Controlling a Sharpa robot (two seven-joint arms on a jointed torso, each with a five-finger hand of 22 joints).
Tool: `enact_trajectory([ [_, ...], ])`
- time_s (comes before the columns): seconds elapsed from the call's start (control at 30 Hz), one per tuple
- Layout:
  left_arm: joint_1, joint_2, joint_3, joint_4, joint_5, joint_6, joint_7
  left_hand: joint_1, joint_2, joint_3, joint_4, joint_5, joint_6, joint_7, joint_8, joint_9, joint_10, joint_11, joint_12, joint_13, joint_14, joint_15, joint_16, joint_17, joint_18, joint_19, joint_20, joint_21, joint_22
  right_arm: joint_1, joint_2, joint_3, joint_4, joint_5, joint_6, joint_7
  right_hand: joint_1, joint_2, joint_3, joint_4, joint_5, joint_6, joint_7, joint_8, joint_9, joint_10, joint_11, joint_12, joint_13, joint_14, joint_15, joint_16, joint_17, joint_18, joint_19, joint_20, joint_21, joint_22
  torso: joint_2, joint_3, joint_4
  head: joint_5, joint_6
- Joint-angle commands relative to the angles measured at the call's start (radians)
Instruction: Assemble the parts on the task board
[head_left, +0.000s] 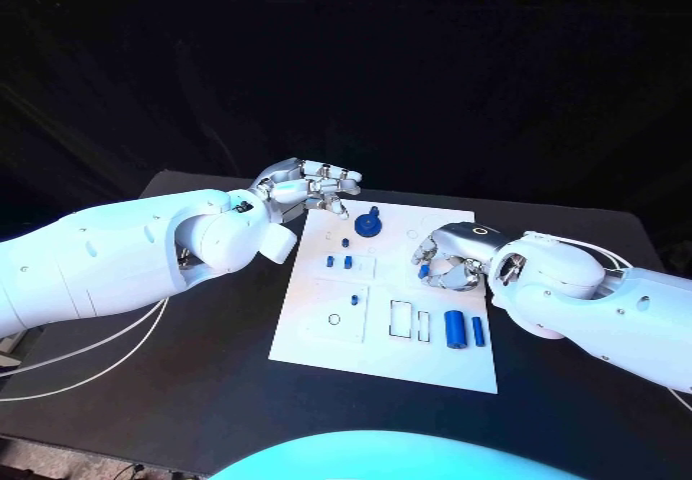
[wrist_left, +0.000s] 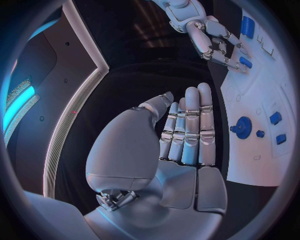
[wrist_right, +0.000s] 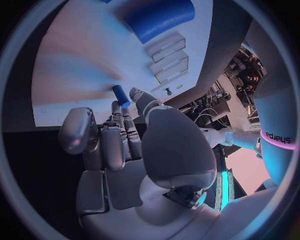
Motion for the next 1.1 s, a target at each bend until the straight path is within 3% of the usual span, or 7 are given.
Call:
enact_trajectory([
  [0.03, 0.001, 0.001, 0.000, 0.001, -0.005, 0.017, 0.007, 0.000, 0.012, -0.003, 0.000, -0.003, -0.005, 0.001, -0.003, -0.001, -0.006, -0.002, 0.003, -0.001, -0.001, 0.006, -0.007, -0.001, 0.013, 0.006, -0.001, -0.006, -0.001, -0.003, 0.007, 0.000, -0.012, -0.018, 0.000, -0.009, 0.005, 0.006, 0.009, -0.001, -0.007, 0.009, 0.003, 0.007, 0.002, 0.009, -0.002, 0.007, 0.001, 0.059, 0.001, 0.007, 0.073, -0.012, 0.008, 0.001, 0.003, 0.003, 0.000, -0.0003, 0.0011, 0.002, -0.001],
  [0.37, 0.001, 0.001, 0.000, 0.001, -0.005, 0.017, 0.006, 0.001, 0.013, -0.002, -0.001, -0.003, -0.006, 0.001, -0.003, -0.001, -0.006, -0.003, 0.004, -0.001, -0.001, 0.006, -0.007, -0.001, 0.013, 0.006, -0.001, -0.007, -0.002, -0.008, 0.025, 0.000, -0.035, -0.024, -0.015, -0.010, 0.021, 0.034, 0.042, -0.002, -0.007, 0.052, 0.011, 0.025, 0.010, 0.029, -0.009, 0.024, 0.000, 0.061, -0.005, 0.011, 0.075, -0.013, 0.011, -0.005, 0.012, 0.011, -0.001, 0.0002, -0.0017, 0.005, -0.006],
  [0.67, 0.001, 0.001, 0.000, -0.001, -0.005, 0.015, 0.004, 0.002, 0.013, -0.002, -0.001, -0.003, -0.006, 0.001, -0.003, -0.001, -0.007, -0.003, 0.004, -0.001, -0.001, 0.006, -0.007, -0.001, 0.013, 0.006, -0.001, -0.007, -0.002, -0.009, 0.023, 0.000, -0.038, -0.042, -0.045, -0.017, 0.050, 0.073, 0.101, -0.017, -0.033, 0.116, 0.001, 0.053, 0.027, 0.108, -0.033, 0.062, 0.007, 0.067, -0.023, 0.027, 0.090, -0.020, 0.026, -0.020, 0.054, 0.044, -0.002, 0.0003, -0.0003, 0.003, -0.011],
  [1.1, 0.001, 0.003, 0.000, -0.004, -0.005, 0.013, 0.000, 0.005, 0.020, 0.001, -0.002, -0.002, -0.005, 0.000, -0.001, 0.000, -0.008, -0.003, 0.006, -0.002, -0.001, 0.006, -0.006, -0.002, 0.014, 0.007, -0.002, -0.009, -0.003, -0.009, 0.011, 0.000, -0.021, -0.050, -0.082, -0.013, 0.072, 0.066, 0.132, -0.053, -0.025, 0.122, 0.000, 0.052, 0.033, 0.148, -0.044, 0.082, 0.020, 0.068, -0.033, 0.028, 0.091, -0.026, 0.034, -0.031, 0.079, 0.065, -0.001, 0.0000, -0.0012, -0.002, -0.010],
])
